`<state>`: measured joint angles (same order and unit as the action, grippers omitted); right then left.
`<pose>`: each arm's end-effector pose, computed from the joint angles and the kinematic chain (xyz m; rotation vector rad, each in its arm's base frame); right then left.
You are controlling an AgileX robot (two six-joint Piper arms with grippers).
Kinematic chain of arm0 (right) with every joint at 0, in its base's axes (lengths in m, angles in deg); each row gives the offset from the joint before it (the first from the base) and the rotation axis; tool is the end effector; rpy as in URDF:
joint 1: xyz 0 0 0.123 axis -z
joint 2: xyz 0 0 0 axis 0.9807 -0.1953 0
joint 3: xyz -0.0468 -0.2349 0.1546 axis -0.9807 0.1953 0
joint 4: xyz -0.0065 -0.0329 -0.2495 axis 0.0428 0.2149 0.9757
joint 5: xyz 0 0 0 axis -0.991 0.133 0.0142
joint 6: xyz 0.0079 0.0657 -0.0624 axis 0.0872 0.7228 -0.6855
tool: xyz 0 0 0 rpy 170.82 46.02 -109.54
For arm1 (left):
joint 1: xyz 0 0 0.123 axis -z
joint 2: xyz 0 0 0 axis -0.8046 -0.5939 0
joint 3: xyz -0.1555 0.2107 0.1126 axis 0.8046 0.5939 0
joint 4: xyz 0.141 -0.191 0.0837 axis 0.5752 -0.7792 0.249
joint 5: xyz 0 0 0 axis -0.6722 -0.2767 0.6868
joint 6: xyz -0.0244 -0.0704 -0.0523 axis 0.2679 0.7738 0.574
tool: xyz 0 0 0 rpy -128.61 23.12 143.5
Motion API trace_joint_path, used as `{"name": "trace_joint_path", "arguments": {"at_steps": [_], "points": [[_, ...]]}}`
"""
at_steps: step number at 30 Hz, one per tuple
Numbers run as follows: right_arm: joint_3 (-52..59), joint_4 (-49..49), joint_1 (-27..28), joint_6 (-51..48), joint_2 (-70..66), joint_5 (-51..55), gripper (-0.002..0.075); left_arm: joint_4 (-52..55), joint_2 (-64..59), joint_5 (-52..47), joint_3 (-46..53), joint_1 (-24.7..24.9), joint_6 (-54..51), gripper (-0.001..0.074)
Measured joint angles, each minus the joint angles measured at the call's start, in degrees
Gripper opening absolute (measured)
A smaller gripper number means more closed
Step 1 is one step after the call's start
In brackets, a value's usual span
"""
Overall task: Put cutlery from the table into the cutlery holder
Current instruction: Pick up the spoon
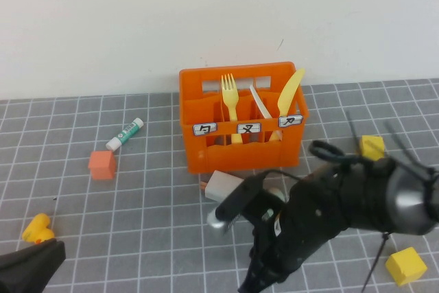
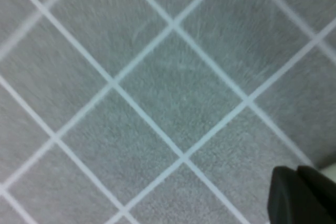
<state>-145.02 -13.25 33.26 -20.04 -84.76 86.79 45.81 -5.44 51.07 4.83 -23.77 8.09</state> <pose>0.2501 0.2642 0.1378 -1.1963 2.5545 0.2817 0.0745 -0.0421 0.2733 0.2932 1.8740 -0.4956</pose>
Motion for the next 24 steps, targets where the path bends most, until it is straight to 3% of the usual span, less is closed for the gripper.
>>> {"name": "trace_joint_path", "arguments": {"at_steps": [6,15,21,24], "points": [[0.00,0.20,0.00,-1.39,-2.99,1.47,-0.0001,-0.12,0.00,0.00,0.00,0.00,0.00,0.0000],[-0.35,6.19,0.00,4.98,-0.39,3.04,-0.0001,-0.12,0.00,0.00,0.00,0.00,0.00,0.0000],[-6.13,12.91,1.12,12.72,3.57,3.30,0.0001,-0.12,0.00,0.00,0.00,0.00,0.00,0.0000],[-9.62,13.50,4.09,16.11,2.88,3.51,0.0074,-0.12,0.00,0.00,0.00,0.00,0.00,0.0000]]}}
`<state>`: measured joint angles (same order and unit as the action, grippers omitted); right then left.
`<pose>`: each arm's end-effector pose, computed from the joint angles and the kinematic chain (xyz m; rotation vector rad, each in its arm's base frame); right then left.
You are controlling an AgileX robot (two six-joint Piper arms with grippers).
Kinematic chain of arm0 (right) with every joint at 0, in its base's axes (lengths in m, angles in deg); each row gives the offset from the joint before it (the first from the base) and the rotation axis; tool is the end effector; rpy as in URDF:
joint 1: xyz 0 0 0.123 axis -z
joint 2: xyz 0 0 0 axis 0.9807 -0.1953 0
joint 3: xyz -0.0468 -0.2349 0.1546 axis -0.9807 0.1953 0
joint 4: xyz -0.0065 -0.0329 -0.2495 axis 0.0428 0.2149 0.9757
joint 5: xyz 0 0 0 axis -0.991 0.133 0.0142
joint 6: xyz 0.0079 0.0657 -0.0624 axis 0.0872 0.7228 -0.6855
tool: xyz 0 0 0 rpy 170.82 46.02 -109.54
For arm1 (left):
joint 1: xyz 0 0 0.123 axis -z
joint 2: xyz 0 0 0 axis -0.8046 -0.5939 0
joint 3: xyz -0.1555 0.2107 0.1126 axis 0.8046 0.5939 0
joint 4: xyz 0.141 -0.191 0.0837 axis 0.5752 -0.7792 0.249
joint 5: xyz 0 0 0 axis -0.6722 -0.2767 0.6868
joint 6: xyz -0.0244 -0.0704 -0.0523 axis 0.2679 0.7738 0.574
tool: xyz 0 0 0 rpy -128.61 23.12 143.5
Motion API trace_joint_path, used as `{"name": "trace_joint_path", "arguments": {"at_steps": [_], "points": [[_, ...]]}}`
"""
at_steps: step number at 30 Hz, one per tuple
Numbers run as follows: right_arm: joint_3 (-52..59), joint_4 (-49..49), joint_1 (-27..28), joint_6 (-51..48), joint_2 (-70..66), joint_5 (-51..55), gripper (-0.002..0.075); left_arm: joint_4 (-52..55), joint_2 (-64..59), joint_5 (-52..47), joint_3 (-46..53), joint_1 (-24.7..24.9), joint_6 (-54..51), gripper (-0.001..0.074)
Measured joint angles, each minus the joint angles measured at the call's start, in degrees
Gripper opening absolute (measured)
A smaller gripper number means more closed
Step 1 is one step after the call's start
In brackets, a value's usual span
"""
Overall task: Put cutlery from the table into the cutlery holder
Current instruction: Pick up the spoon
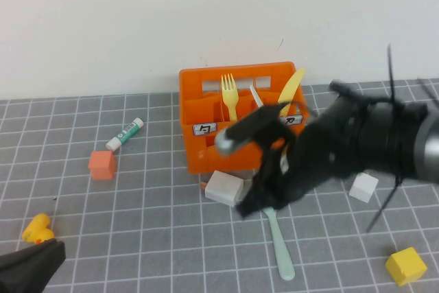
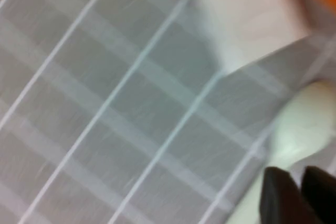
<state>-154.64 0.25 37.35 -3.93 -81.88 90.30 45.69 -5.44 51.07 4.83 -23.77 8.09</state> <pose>0.2961 0.2567 0.1966 -0.9167 2.4817 0.2014 0.0744 -0.0422 0.2733 0.2920 1.8744 -0.4976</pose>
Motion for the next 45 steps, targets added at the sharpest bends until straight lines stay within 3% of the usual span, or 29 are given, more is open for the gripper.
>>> {"name": "trace_joint_path", "arguments": {"at_steps": [5,9,15,23,32,38,45], "points": [[-2.43,-2.41,4.18,3.40,-2.87,1.63,0.0309,0.00,0.00,0.00,0.00,0.00,0.00,0.0000],[-2.42,-2.80,4.42,3.40,-5.62,6.85,0.0377,0.00,0.00,0.00,0.00,0.00,0.11,0.0000],[-2.42,-3.95,3.98,0.02,-9.66,10.57,0.0391,-0.53,0.00,0.00,0.00,0.00,0.11,0.0000],[-2.45,-7.44,3.98,-0.24,-10.40,4.66,0.0392,-0.53,0.00,-0.10,0.00,0.00,0.11,0.0000],[-2.91,-8.00,3.98,-2.76,-12.09,5.58,0.0391,-0.53,0.00,-0.10,0.00,0.00,0.11,0.0000],[-3.01,-6.78,3.98,-9.61,-12.09,10.74,0.0332,-0.53,0.00,-0.10,0.00,0.00,0.11,0.0000],[-3.14,-2.69,3.89,-10.85,-12.09,14.62,0.0302,-0.53,0.00,-0.10,0.00,0.00,0.00,0.0000]]}}
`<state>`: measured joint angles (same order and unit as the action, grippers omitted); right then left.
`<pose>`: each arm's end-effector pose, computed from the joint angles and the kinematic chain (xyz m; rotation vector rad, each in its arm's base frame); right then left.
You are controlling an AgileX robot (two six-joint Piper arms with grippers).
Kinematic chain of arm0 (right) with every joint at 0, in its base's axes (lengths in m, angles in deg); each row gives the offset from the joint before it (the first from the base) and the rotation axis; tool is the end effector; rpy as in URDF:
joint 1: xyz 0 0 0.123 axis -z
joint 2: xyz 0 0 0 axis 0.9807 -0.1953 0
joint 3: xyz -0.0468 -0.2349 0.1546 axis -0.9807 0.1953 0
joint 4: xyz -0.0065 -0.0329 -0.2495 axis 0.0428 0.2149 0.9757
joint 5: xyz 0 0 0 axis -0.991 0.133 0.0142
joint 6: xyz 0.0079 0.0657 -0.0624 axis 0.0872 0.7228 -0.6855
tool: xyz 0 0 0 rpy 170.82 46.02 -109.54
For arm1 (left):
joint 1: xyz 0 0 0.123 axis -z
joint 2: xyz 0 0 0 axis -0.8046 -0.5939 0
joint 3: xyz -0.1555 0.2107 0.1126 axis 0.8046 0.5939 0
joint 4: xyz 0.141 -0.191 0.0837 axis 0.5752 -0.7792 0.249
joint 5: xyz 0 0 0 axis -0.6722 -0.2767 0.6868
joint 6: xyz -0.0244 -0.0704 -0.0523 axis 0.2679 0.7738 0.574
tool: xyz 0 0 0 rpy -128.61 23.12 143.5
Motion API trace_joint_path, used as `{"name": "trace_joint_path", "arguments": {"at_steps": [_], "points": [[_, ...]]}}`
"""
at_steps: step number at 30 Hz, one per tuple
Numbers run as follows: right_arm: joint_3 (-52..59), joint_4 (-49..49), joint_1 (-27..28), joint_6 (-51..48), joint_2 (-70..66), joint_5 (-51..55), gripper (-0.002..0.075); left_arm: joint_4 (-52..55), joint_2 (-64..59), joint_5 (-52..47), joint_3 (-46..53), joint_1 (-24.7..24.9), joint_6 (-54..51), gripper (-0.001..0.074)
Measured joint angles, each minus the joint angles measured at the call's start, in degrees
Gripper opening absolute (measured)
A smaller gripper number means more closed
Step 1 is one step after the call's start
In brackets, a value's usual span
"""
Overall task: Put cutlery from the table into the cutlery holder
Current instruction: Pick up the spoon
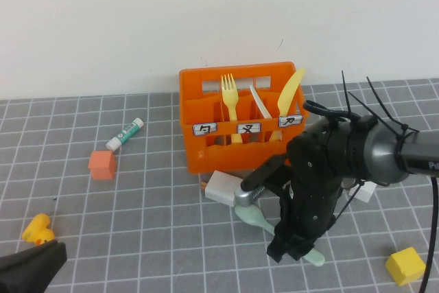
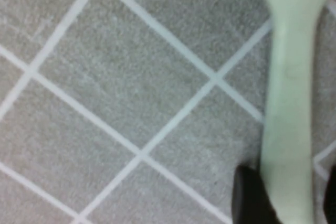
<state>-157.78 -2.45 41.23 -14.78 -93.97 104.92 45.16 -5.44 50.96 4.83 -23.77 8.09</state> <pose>0.3092 0.2355 0.1205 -1.1765 2.8066 0.0147 0.0742 -0.0424 0.2732 0.2866 1.8783 -0.5060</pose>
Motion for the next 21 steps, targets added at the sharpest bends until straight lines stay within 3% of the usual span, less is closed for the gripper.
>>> {"name": "trace_joint_path", "arguments": {"at_steps": [9,21], "points": [[-2.19,0.99,0.00,-1.78,-0.22,-4.55,0.0301,0.00,0.00,0.00,0.00,0.00,0.00,0.0000],[-2.19,-1.92,0.00,-13.93,-0.26,-4.74,0.0301,0.00,0.00,0.00,0.00,0.00,0.00,0.0000]]}}
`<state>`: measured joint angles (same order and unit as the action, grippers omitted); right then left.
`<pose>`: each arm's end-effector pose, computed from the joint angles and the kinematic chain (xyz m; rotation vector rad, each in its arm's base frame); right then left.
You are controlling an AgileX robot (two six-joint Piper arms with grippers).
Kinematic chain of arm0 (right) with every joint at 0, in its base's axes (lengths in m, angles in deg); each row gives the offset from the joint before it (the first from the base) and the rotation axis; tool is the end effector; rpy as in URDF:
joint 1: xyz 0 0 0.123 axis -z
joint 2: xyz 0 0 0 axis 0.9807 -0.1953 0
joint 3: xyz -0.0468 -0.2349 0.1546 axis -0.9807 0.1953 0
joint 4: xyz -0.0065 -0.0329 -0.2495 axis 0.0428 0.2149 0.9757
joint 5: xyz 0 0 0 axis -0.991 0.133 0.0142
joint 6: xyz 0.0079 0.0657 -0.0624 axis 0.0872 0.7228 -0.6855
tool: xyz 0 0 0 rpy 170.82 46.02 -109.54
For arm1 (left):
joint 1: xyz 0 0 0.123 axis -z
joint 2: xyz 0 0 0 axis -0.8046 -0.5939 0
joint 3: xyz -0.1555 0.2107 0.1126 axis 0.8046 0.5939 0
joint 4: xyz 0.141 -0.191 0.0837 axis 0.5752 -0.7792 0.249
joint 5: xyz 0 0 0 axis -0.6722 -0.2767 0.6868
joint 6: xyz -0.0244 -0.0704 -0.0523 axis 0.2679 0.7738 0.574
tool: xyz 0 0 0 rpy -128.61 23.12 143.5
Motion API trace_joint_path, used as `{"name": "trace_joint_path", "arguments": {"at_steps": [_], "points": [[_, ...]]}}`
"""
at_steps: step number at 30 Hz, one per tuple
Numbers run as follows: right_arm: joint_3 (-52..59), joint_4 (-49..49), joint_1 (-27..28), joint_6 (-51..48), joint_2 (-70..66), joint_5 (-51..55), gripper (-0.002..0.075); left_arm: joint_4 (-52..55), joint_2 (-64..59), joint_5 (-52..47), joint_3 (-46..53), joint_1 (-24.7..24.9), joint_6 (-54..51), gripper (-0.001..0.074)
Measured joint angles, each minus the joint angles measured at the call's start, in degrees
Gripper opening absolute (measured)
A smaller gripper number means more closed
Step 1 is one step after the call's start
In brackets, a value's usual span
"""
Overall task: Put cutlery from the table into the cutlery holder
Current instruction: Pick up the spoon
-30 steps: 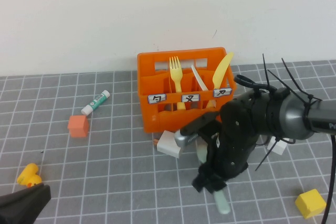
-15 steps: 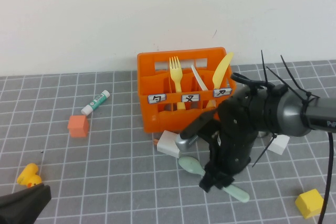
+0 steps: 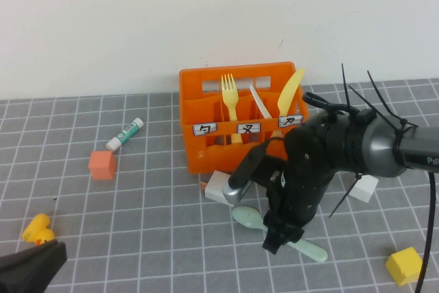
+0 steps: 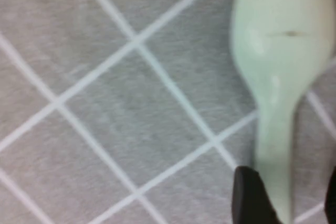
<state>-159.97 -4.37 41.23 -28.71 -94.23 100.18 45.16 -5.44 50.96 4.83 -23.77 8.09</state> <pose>0.3207 0.2470 0.1285 -1.4236 2.5616 0.0572 0.0742 -0.0424 0.2732 0.2866 1.8783 -0.5060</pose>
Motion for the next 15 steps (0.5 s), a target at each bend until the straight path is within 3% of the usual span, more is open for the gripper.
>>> {"name": "trace_joint_path", "arguments": {"at_steps": [15], "points": [[-0.32,-2.68,-1.52,-10.99,-1.68,-2.49,0.0300,0.00,0.00,0.00,0.00,0.00,0.14,0.0000]]}}
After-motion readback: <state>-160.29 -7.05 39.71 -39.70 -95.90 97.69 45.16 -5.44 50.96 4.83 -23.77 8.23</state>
